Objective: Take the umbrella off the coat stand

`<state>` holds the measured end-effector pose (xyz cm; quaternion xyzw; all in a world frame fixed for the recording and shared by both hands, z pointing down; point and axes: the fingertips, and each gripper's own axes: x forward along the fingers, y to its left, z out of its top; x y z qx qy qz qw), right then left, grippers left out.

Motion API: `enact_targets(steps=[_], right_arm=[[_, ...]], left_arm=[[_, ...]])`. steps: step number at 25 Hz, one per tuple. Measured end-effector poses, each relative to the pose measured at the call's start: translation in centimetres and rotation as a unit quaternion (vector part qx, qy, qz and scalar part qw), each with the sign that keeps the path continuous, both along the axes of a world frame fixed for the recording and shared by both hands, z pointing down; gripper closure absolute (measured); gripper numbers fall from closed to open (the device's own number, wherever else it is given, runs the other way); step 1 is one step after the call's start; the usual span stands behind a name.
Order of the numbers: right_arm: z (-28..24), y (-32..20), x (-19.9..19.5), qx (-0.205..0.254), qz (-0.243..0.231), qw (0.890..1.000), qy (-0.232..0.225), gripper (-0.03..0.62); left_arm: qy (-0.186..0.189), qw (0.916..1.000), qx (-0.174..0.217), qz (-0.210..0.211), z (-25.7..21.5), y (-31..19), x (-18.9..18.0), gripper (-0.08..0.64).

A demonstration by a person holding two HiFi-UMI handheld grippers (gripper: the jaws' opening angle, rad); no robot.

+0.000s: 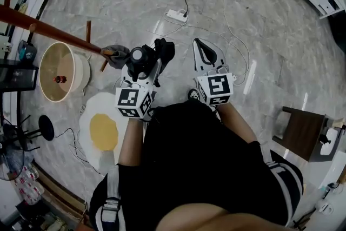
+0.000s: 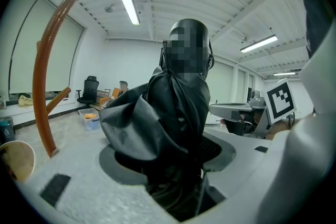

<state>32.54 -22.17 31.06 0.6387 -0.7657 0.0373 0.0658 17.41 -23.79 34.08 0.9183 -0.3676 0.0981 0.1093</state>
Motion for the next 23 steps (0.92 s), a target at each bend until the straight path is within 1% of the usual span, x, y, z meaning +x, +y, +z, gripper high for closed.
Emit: enact_targets(steps=[12, 23], right_arm=[[0.1, 0.6, 1.3, 0.001, 0.004, 1.000, -0.008, 0.589], [0.7, 1.6, 4.1, -0.003, 0.018, 1.000, -0.011, 0.589]], left_arm=[[-0.001, 1.0000, -0.007, -0.005, 0.5, 0.2, 0.5, 0.287], [0.000, 0.9999, -0.011, 0.010, 1.0, 0.8, 3.4, 0.287]])
